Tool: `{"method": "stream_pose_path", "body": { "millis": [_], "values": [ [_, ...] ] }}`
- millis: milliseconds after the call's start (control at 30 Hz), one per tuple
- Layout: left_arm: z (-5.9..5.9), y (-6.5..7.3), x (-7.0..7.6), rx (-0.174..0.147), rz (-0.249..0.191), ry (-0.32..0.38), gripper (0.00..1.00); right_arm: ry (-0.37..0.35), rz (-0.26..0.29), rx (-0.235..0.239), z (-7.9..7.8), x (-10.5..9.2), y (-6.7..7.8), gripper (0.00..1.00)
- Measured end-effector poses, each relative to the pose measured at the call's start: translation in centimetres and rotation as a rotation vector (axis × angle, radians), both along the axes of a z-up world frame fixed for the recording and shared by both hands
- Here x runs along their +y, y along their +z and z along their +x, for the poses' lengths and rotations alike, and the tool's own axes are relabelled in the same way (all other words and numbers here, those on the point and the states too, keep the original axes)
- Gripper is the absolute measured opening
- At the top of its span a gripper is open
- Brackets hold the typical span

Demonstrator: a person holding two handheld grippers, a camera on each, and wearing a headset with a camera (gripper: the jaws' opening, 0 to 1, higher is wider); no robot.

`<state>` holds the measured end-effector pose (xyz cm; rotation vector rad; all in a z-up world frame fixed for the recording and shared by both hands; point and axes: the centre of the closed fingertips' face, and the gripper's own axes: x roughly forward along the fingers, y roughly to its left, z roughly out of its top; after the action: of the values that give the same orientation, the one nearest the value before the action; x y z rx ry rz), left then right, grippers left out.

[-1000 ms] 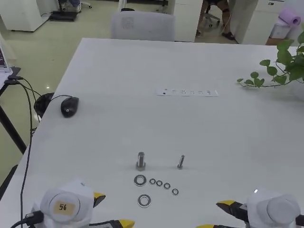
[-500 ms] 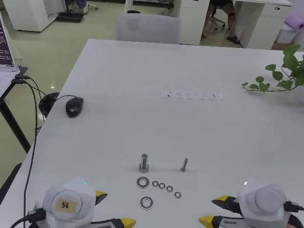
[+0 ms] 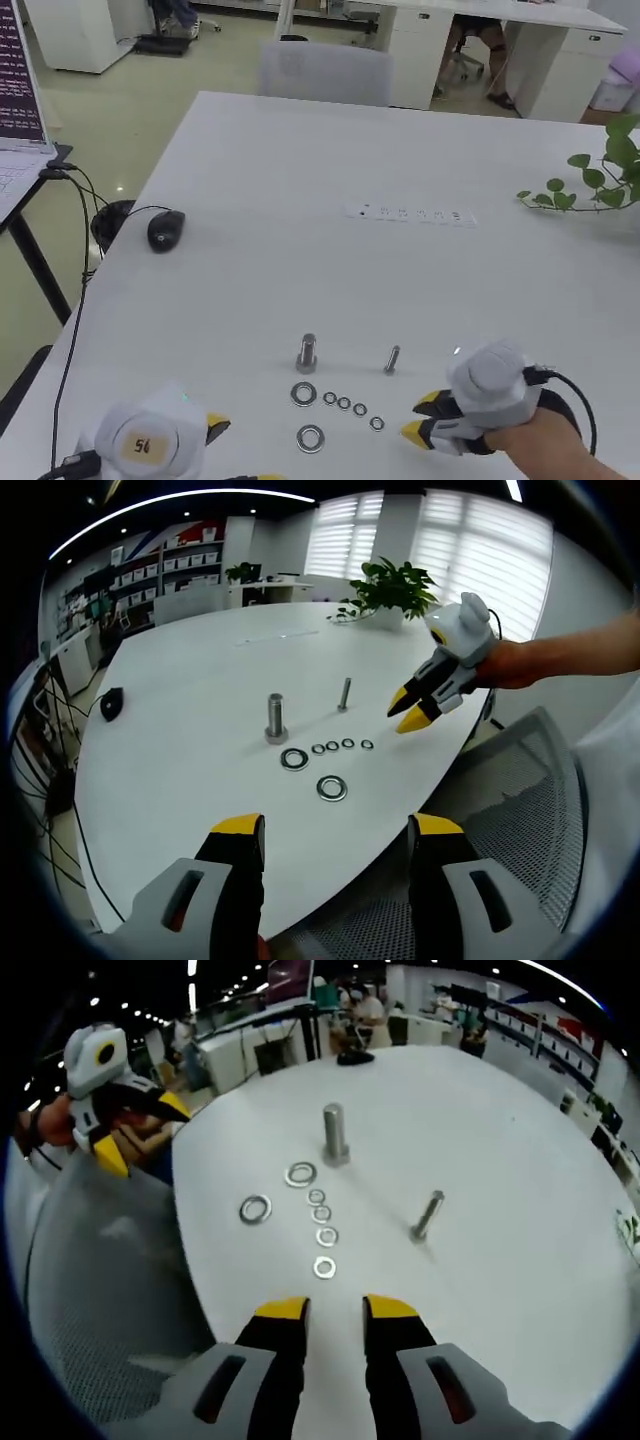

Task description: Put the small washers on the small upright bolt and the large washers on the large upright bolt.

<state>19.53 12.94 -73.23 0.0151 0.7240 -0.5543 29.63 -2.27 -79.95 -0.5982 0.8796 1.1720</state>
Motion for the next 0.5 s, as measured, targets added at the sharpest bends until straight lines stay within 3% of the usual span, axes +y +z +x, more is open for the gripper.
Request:
{"method": "stream_pose_path", "body": {
  "millis": [133,300,500],
  "values": [
    [-0.2,0.0,0.0,0.001,0.0,0.003,0.57,0.055,-0.045,-0.007,-0.4,0.9,-1.4,0.21],
    [-0.4,0.0,0.3,0.002,0.003,0.008,0.57,0.069,-0.039,0.0,0.2,2.0,-1.8,0.21],
    [-0.5,0.1,0.6,0.002,0.01,0.013,0.57,0.202,-0.109,-0.019,0.2,2.5,-2.4,0.22]
  ]
}}
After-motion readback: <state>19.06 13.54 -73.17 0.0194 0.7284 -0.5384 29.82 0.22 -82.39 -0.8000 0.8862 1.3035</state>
